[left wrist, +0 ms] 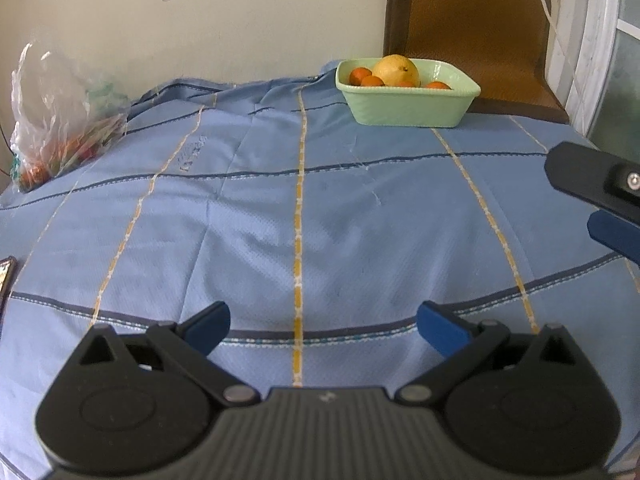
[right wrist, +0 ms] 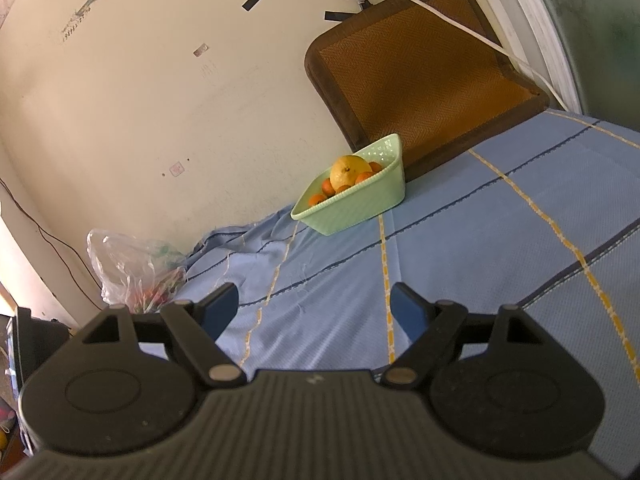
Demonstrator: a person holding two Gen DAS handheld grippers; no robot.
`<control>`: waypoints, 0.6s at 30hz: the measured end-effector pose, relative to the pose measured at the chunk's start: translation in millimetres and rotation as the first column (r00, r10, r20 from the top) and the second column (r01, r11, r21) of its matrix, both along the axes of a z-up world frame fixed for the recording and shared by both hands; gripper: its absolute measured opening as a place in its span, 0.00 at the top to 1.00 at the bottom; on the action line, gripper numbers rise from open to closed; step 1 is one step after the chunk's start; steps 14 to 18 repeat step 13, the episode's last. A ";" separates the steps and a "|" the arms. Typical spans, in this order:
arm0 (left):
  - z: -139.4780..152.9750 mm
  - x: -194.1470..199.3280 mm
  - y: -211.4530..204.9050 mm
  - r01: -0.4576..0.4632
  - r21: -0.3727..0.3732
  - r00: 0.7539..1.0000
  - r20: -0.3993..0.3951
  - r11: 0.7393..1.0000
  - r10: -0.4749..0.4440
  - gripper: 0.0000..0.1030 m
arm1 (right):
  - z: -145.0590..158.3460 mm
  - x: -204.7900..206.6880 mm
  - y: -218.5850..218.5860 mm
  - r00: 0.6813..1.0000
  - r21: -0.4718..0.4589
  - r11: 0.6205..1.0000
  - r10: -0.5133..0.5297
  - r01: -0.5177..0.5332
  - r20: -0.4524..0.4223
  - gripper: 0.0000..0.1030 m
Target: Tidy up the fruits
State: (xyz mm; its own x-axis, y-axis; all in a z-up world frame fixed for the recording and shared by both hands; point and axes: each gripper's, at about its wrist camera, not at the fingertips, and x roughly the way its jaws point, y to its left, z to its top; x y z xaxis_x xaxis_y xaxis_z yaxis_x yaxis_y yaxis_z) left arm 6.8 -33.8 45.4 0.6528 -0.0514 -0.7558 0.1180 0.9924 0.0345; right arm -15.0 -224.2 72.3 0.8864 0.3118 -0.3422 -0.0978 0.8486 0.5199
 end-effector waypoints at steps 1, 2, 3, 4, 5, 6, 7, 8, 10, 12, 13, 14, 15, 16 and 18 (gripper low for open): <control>0.8 0.5 -0.1 -0.001 0.001 1.000 0.004 1.000 0.001 0.00 | 0.0 -0.1 0.1 1.000 0.000 1.000 -0.001 0.001 0.000 0.18; 1.9 0.7 0.1 -0.003 0.001 1.000 0.009 1.000 0.003 0.00 | 0.0 0.0 0.0 1.000 0.000 1.000 -0.001 0.001 0.000 0.18; 2.8 0.7 0.3 -0.004 0.001 1.000 0.013 1.000 0.004 0.00 | 0.2 -0.2 -0.1 1.000 0.000 1.000 -0.002 0.002 0.000 0.18; 3.8 0.4 0.5 -0.007 0.002 1.000 0.019 1.000 0.007 0.00 | 0.6 0.1 -0.1 1.000 0.000 1.000 -0.004 0.004 -0.001 0.18; 4.8 0.4 0.7 -0.008 0.003 1.000 0.025 1.000 0.008 0.00 | 0.9 0.2 -0.5 1.000 -0.001 1.000 -0.006 0.006 -0.001 0.18; 5.7 0.4 0.8 -0.008 0.003 0.999 0.031 1.000 0.008 0.00 | 1.0 0.3 -0.7 1.000 -0.001 1.000 -0.009 0.009 -0.001 0.18; 6.7 0.0 0.9 -0.009 0.004 0.999 0.040 1.000 0.009 0.00 | 0.9 0.4 -1.1 1.000 -0.002 1.000 -0.012 0.012 -0.002 0.18; 7.7 -1.0 0.6 -0.010 0.007 0.999 0.052 1.000 0.010 0.00 | 0.6 -0.1 -1.1 1.000 -0.002 1.000 -0.015 0.015 -0.004 0.17; 10.8 -3.3 -0.4 -0.009 0.016 0.997 0.076 1.000 0.008 0.00 | 0.1 0.4 -1.2 1.000 -0.003 1.000 -0.019 0.019 -0.007 0.17; 12.9 -3.3 -1.2 -0.004 0.018 0.996 0.089 1.000 0.002 0.00 | -0.5 0.8 -0.7 1.000 -0.004 1.000 -0.020 0.020 -0.010 0.17; 13.9 -3.4 -0.8 -0.007 0.017 0.995 0.095 1.000 0.006 0.00 | -0.7 1.3 0.2 1.000 -0.005 1.000 -0.020 0.020 -0.012 0.17; 13.9 -3.4 -0.8 -0.007 0.017 0.995 0.095 1.000 0.006 0.00 | -0.7 1.3 0.2 1.000 -0.005 1.000 -0.020 0.020 -0.012 0.17; 13.9 -3.4 -0.8 -0.007 0.017 0.995 0.095 1.000 0.006 0.00 | -0.7 1.3 0.2 1.000 -0.005 1.000 -0.020 0.020 -0.012 0.17; 13.9 -3.4 -0.8 -0.007 0.017 0.995 0.095 1.000 0.006 0.00 | -0.7 1.3 0.2 1.000 -0.005 1.000 -0.020 0.020 -0.012 0.17; 13.9 -3.4 -0.8 -0.007 0.017 0.995 0.095 1.000 0.006 0.00 | -0.7 1.3 0.2 1.000 -0.005 1.000 -0.020 0.020 -0.012 0.17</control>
